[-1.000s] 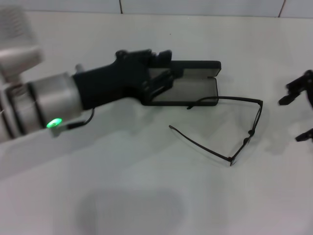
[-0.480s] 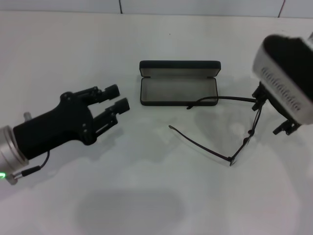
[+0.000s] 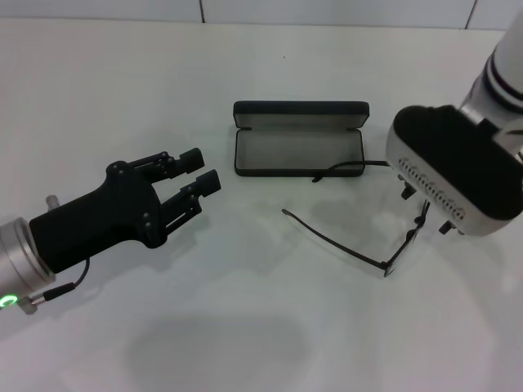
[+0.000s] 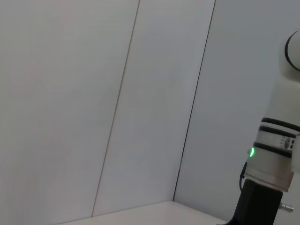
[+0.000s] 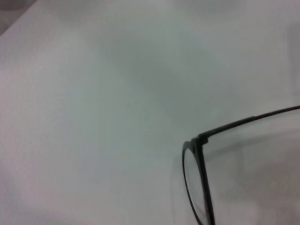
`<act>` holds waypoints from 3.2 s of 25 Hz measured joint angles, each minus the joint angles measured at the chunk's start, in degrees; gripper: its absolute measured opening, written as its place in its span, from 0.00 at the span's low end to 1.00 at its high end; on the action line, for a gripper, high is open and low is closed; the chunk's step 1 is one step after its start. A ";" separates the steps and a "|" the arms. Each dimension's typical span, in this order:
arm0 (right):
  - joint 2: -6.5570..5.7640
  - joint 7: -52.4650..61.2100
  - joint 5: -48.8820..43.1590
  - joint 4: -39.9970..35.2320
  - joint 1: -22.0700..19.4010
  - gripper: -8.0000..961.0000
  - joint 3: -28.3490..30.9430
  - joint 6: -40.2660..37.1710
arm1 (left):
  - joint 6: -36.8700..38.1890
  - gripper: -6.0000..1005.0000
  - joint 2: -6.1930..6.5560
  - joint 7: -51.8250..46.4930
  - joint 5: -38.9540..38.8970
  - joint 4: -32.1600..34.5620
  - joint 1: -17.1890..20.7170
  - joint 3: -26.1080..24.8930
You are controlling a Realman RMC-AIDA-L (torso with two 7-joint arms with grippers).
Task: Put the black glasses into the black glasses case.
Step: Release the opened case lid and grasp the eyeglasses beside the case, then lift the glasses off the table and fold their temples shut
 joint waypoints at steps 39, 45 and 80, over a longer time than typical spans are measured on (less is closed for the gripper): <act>0.03 8.36 11.13 -12.06 -8.83 0.11 -2.17 -13.31 | 0.27 0.38 0.12 1.97 -1.54 -1.53 0.58 -1.69; -0.24 8.63 24.01 -20.82 -16.08 0.11 16.39 -17.99 | 3.28 0.37 0.17 1.98 -2.28 -1.52 -0.17 -1.67; -0.65 -15.06 61.37 12.83 -41.79 0.11 80.79 -27.67 | -25.20 0.16 -0.31 -0.92 8.00 -8.99 -17.37 6.93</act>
